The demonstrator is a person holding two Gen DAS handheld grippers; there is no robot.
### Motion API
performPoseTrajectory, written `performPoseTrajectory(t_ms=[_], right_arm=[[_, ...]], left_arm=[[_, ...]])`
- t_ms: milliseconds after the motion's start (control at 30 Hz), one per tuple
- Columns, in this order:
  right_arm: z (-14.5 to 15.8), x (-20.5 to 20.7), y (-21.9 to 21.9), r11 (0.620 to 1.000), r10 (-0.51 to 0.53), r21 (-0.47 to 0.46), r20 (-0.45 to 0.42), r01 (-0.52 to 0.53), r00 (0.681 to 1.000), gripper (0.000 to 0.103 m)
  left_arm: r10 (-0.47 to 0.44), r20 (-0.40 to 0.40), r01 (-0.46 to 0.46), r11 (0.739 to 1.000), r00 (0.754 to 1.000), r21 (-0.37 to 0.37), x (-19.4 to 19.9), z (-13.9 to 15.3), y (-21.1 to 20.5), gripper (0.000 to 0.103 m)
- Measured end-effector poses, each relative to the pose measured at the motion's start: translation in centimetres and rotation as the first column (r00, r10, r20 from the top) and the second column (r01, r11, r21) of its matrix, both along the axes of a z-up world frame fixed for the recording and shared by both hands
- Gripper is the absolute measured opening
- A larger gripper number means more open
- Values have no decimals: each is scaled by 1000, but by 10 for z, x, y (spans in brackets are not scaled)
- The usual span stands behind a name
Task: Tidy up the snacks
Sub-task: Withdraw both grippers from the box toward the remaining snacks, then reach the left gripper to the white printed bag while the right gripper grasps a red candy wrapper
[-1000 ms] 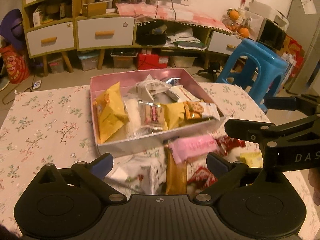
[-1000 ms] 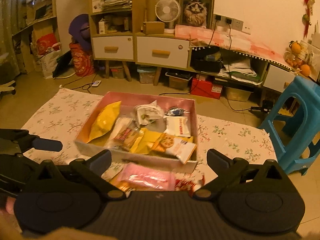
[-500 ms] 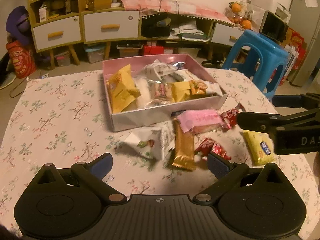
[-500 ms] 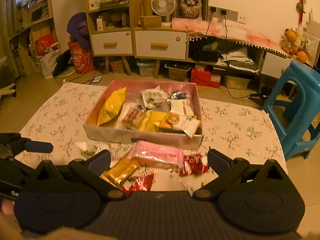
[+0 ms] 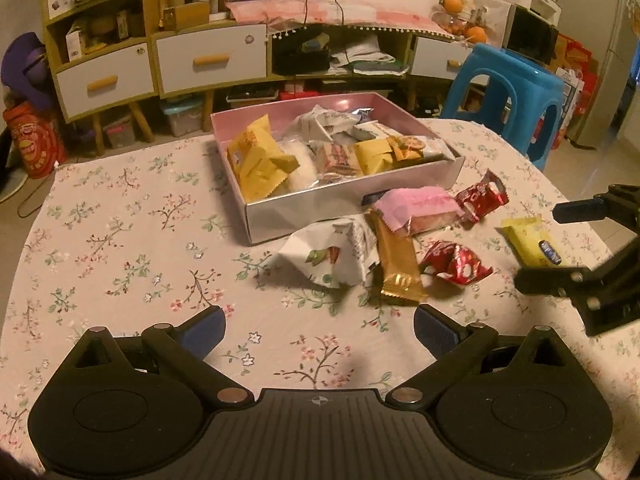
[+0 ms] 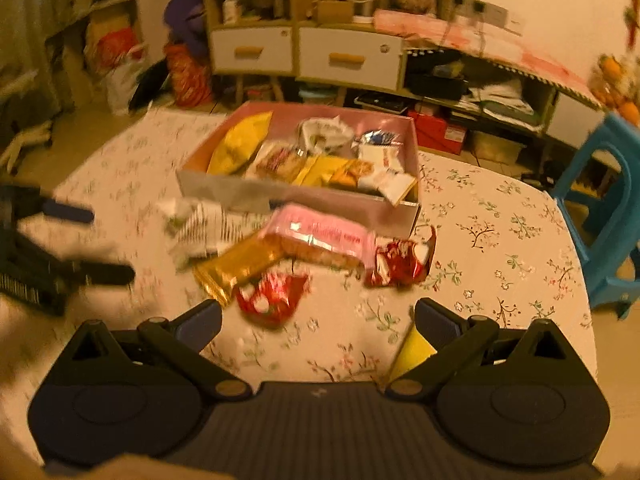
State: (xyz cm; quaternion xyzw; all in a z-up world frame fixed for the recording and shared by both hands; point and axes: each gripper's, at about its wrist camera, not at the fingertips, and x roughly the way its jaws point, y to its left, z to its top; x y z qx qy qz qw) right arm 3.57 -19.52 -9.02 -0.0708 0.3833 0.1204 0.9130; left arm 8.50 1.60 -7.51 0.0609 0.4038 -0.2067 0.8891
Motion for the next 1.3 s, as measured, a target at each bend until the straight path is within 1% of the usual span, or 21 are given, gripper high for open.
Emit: performPoseTrajectory(t_ms=[167,267,333,433,533,600,667,800,933,1000,1133,1200,1267,1300], right_arm=[[-8,-5,5,998,62,-17,7,-62,998,103],[-12,-4,14,994,100,-32,12,-100,995,101],[-14,-2,19,992,122,-41,7,-121,993,101],[-20,2,25,989,141,-50,-11,-141,990,97],[-24,9,27,990,135,-34,-26,-136,991,91],[-25,14,26,992,125,-5,-38,-125,991,85],[-25,20,22,994,106,37,-54,-104,993,83],[-26,30,16,992,64,115,-96,-53,993,76],[-28,38,11,987,33,163,-126,-12,991,72],[-29,41,9,986,18,164,-141,5,990,68],[-32,43,9,986,12,168,-164,16,986,64],[-32,43,10,986,16,168,-165,12,986,62],[-31,43,11,985,14,169,-163,14,987,60],[-31,44,11,985,11,172,-165,18,986,60]], left_arm=[[-7,29,7,1000,1000,3,6,-10,6,101],[18,20,-18,999,1000,-30,13,-15,8,101],[21,28,-19,999,999,-47,16,-17,8,101],[18,53,-16,999,998,-40,22,-21,5,101],[36,58,-31,997,998,-74,30,-25,6,101],[51,40,-46,992,998,-115,37,-27,5,101],[59,13,-57,988,998,-146,42,-29,3,101],[98,-80,-112,973,992,-200,52,-33,-6,101],[134,-113,-156,963,985,-219,57,-33,-16,101],[179,-151,-210,952,972,-224,61,-33,-19,101],[245,-211,-301,908,946,-293,65,-33,-19,101],[276,-223,-337,889,935,-311,66,-33,-19,100],[317,-228,-377,874,921,-307,67,-32,-19,99],[333,-231,-393,867,914,-305,68,-32,-18,97]])
